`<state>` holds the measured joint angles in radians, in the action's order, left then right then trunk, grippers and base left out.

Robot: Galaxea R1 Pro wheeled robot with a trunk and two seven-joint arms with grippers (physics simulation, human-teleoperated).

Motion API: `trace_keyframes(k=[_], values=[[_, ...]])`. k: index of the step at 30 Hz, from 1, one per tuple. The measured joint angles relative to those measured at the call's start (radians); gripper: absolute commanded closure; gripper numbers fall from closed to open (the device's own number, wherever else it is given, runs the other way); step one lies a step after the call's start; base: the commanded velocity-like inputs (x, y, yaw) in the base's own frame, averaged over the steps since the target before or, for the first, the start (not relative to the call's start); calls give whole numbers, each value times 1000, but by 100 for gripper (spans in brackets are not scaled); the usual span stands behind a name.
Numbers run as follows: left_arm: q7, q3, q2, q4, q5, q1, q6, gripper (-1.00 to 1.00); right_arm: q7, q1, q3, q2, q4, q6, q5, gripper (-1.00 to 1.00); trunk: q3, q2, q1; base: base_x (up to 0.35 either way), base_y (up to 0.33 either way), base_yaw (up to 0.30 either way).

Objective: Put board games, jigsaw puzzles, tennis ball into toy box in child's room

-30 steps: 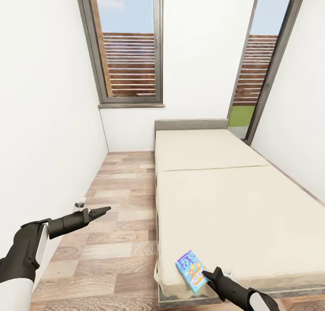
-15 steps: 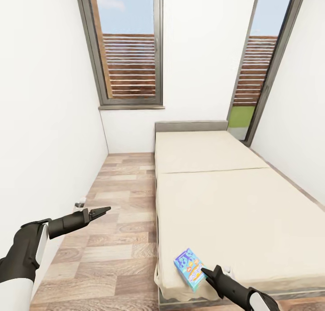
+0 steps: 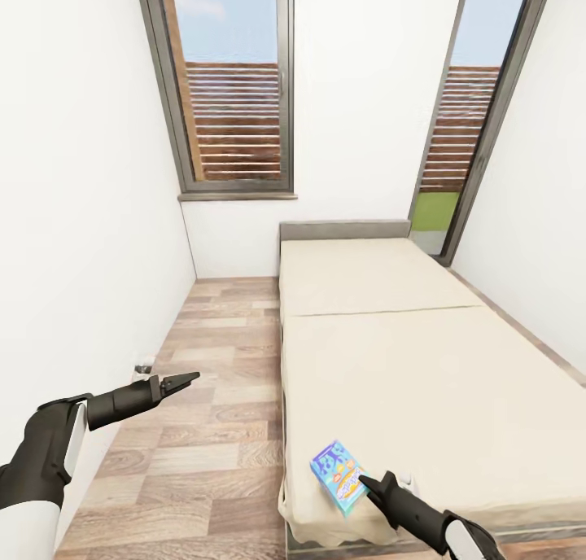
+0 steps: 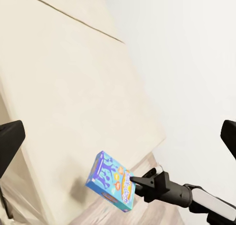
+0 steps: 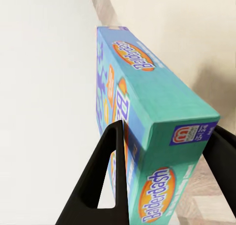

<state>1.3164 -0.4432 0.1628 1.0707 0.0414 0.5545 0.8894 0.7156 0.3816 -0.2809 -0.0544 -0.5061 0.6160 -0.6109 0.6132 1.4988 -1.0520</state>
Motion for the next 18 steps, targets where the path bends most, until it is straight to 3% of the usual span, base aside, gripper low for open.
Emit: trace_keyframes(k=[4,9,18], values=[[1,0,1,0,0,0,0,-100,31,0,2,2,-15,2,0,100,-13,-28,15,0,0,0],[1,0,2,0,0,0,1,-100,199,0,3,2,-18,-9,5,100,-28,-63,35,0,0,0],[0,0,0,0,0,0,0,-100,249,0,2,-1,-19,-11,9,100,-56,-126,69,0,0,0]])
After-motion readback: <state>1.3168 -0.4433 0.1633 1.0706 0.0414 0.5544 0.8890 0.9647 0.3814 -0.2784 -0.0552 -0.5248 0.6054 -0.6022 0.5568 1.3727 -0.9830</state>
